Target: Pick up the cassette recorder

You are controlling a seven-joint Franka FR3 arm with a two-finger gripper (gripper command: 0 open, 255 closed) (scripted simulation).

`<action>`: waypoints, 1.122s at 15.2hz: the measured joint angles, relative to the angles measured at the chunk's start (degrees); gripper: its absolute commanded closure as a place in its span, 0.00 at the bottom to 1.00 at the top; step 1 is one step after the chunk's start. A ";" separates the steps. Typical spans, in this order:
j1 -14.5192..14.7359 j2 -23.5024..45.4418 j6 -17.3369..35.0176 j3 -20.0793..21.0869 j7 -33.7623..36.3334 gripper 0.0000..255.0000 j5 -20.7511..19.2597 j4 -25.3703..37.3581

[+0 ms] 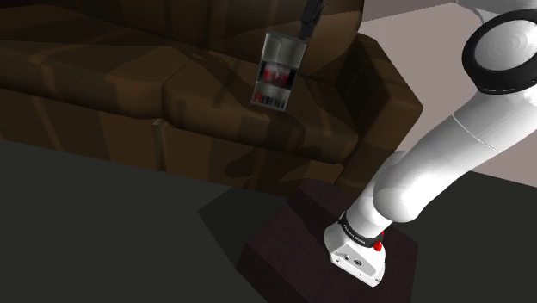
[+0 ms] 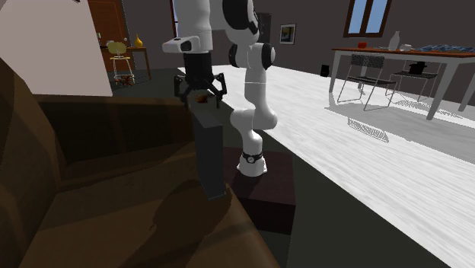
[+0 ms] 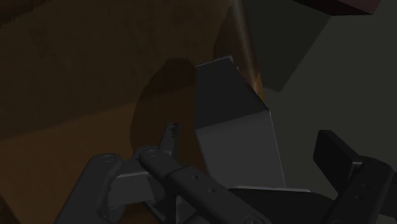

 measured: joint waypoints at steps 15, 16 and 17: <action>-0.02 -1.49 5.61 0.06 -0.35 1.00 -0.48 -7.02; -0.02 -1.49 5.61 0.06 -0.35 1.00 -0.48 -7.02; -0.02 -1.50 5.62 0.06 -0.34 1.00 -0.49 -7.03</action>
